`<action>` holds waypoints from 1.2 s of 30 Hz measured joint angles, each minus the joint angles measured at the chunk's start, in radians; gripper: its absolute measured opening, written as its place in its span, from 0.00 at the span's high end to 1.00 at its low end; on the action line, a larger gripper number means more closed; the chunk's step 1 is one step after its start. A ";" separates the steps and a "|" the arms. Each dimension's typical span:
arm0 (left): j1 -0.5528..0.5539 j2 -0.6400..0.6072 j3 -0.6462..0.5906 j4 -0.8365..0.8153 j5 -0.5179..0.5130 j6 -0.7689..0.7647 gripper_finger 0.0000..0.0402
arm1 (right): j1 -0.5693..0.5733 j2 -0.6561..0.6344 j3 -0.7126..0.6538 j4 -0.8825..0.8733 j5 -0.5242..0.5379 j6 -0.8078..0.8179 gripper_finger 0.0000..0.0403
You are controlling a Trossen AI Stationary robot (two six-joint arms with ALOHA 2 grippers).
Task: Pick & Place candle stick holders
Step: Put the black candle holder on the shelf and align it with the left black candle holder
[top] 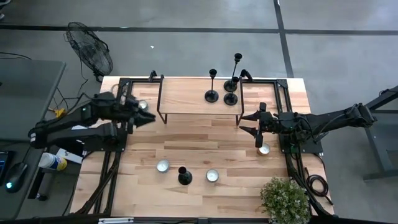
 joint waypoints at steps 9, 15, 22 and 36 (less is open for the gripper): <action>0.001 0.255 0.000 0.036 0.345 0.149 0.70 | 0.000 0.000 0.000 -0.002 -0.038 -0.021 0.52; -0.019 0.404 0.000 0.048 0.424 0.232 0.70 | 0.000 0.000 0.000 -0.005 -0.042 -0.035 0.52; -0.108 0.566 0.000 0.070 0.408 0.247 0.70 | 0.000 0.000 0.000 -0.008 -0.041 -0.035 0.52; -0.326 0.639 0.000 0.299 0.315 0.346 0.45 | 0.000 0.000 0.000 -0.009 -0.041 -0.035 0.52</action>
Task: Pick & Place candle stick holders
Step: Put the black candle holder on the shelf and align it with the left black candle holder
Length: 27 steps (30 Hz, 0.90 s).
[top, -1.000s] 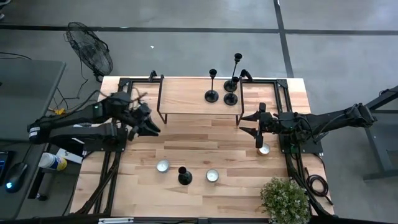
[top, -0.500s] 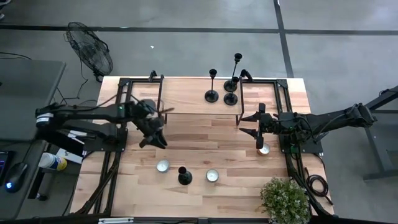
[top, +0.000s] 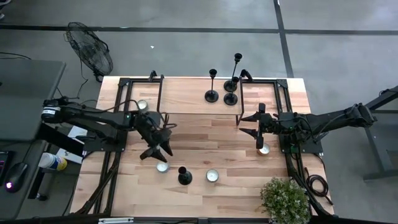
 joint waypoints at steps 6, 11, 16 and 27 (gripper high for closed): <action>-0.107 0.017 0.000 0.081 -0.214 0.127 0.38 | 0.000 0.000 0.000 0.000 0.000 0.001 0.52; -0.179 0.058 0.000 0.174 -0.257 0.125 0.38 | 0.000 0.000 0.000 0.000 0.000 0.017 0.52; -0.237 0.123 0.000 0.249 -0.356 0.146 0.38 | 0.000 0.000 0.000 0.000 0.000 0.017 0.52; -0.272 0.260 0.000 0.473 -0.452 0.143 0.38 | 0.000 0.000 0.000 0.000 0.000 0.018 0.52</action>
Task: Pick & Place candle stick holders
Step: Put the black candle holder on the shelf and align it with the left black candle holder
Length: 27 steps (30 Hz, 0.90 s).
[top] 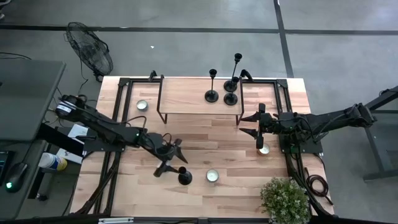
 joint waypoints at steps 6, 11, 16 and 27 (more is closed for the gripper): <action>0.000 0.049 0.039 0.025 0.028 0.000 0.38 | 0.000 0.000 0.000 0.000 -0.005 0.003 0.52; -0.005 0.084 0.093 0.030 0.061 0.003 0.38 | 0.000 0.000 0.000 -0.002 -0.008 0.012 0.52; -0.006 0.105 0.110 0.024 0.061 0.000 0.38 | 0.000 0.000 0.000 -0.002 -0.014 0.012 0.52; -0.006 0.105 0.110 0.027 0.093 -0.008 0.59 | 0.000 0.000 0.000 -0.008 -0.031 0.008 0.52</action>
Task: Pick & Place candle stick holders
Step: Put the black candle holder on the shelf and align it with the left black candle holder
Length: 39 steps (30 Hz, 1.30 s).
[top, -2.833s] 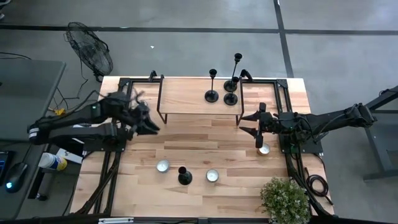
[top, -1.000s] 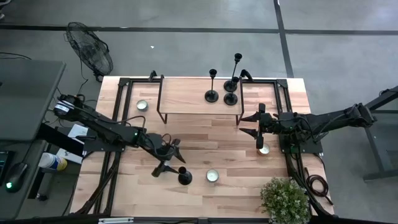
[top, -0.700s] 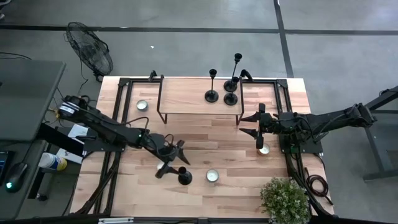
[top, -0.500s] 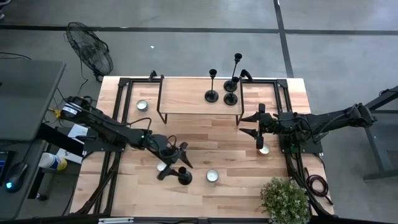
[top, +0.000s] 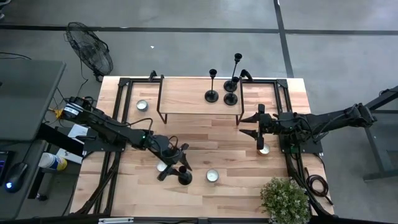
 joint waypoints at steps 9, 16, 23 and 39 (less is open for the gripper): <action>0.000 0.000 0.000 -0.003 0.024 -0.054 0.83 | 0.000 0.000 0.000 0.000 -0.015 -0.001 0.52; 0.000 0.000 0.000 -0.002 0.034 -0.055 0.94 | 0.000 0.000 0.000 0.000 -0.015 -0.001 0.52; 0.000 0.000 0.000 0.016 0.015 -0.055 0.94 | 0.000 0.000 0.000 0.000 -0.018 -0.001 0.52; 0.003 0.000 0.217 -0.056 -0.391 0.090 0.94 | 0.000 0.000 0.000 0.038 -0.047 -0.013 0.52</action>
